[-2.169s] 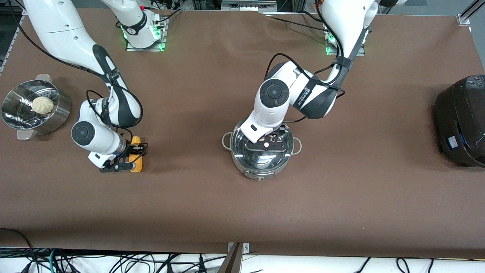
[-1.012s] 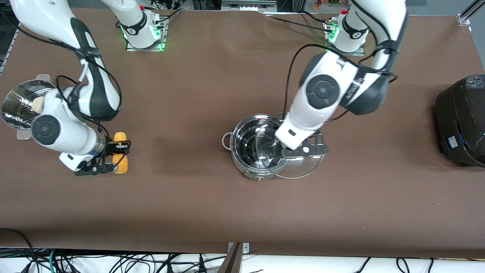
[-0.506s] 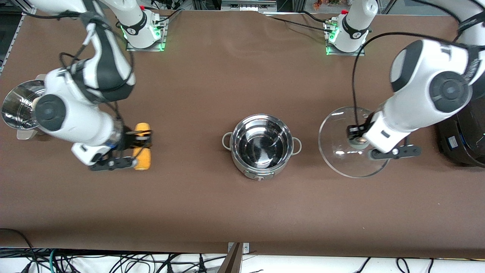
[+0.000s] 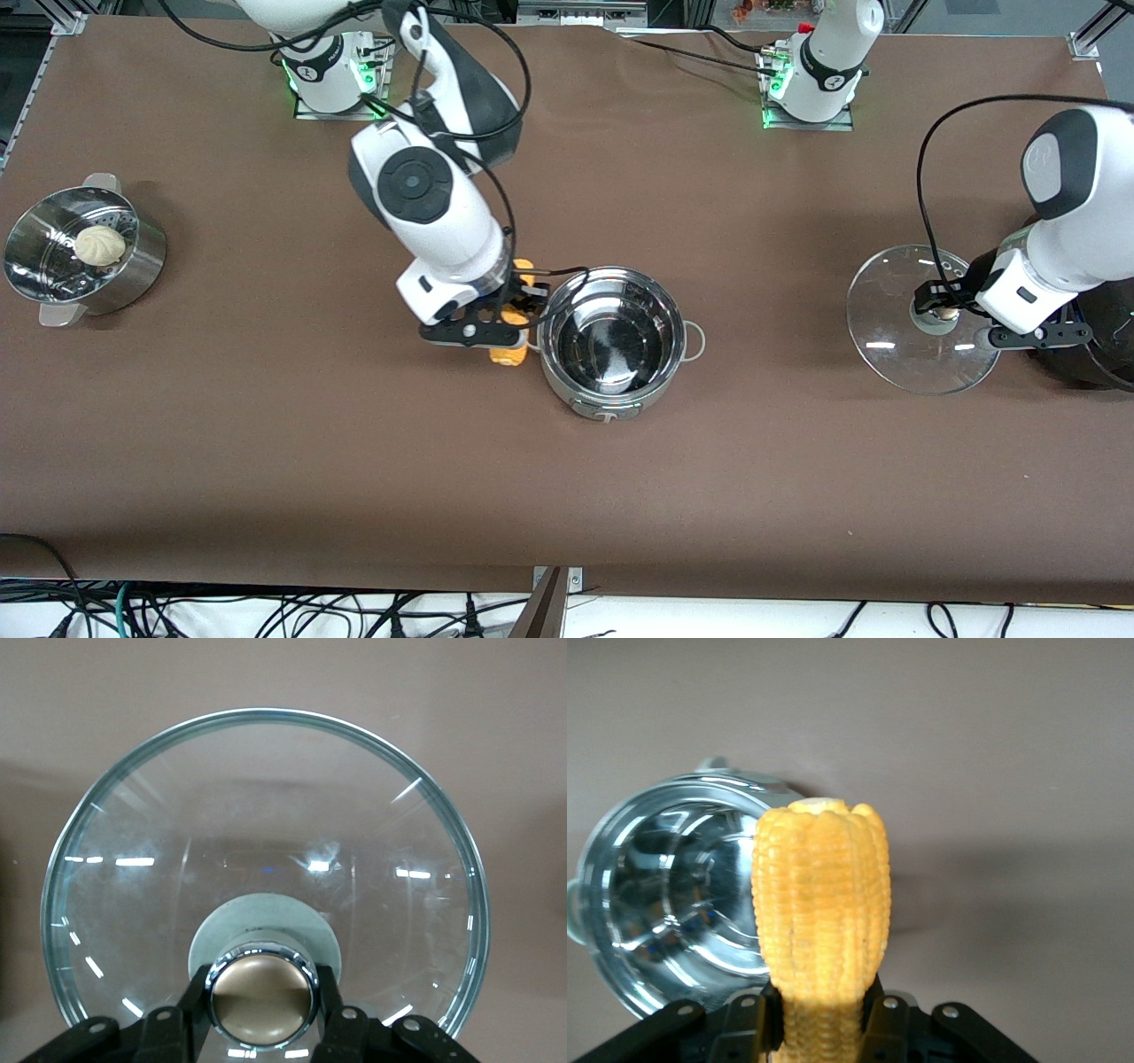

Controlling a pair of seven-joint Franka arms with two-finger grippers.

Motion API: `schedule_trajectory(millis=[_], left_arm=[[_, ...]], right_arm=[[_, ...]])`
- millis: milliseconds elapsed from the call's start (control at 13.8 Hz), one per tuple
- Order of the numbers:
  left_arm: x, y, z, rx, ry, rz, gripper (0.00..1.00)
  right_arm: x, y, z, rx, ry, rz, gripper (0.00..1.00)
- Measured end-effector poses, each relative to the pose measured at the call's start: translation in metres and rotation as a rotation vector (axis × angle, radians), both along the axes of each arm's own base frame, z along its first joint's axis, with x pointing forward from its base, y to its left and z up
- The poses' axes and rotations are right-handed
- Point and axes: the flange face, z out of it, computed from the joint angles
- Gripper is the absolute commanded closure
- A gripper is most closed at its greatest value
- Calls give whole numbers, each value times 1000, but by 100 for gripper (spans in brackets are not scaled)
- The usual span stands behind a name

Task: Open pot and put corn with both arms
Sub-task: 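Carry the corn over the pot while the left gripper lowers the lid, then drop the corn into the pot while the left gripper releases the lid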

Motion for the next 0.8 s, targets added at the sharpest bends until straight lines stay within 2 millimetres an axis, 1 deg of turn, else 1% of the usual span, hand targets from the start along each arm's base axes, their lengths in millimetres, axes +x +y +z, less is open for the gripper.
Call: schedule_trajectory(millis=[72,217,361,434,506,651,723,795], left_arm=[[-2,4,-25,-2,0,6,100],[-1,3,-71,-9,22,7,100],[3,1,-108,-16,41,8,100],[4,1,-123,-19,51,9,100],[4,1,-136,-21,64,9,85],[2,0,-149,-24,84,12,21],[2,0,-152,-25,88,13,0],[3,0,-151,-25,87,12,0]], right_arm=[[-3,10,-6,6,-9,9,86],[-13,33,-23,12,-24,27,86],[-30,64,-41,23,-43,11,86],[-38,80,-51,31,-50,6,86],[-45,91,-62,38,-56,3,85],[-48,100,-80,47,-66,7,84],[-46,101,-87,51,-70,5,84],[-44,102,-94,58,-79,2,84]])
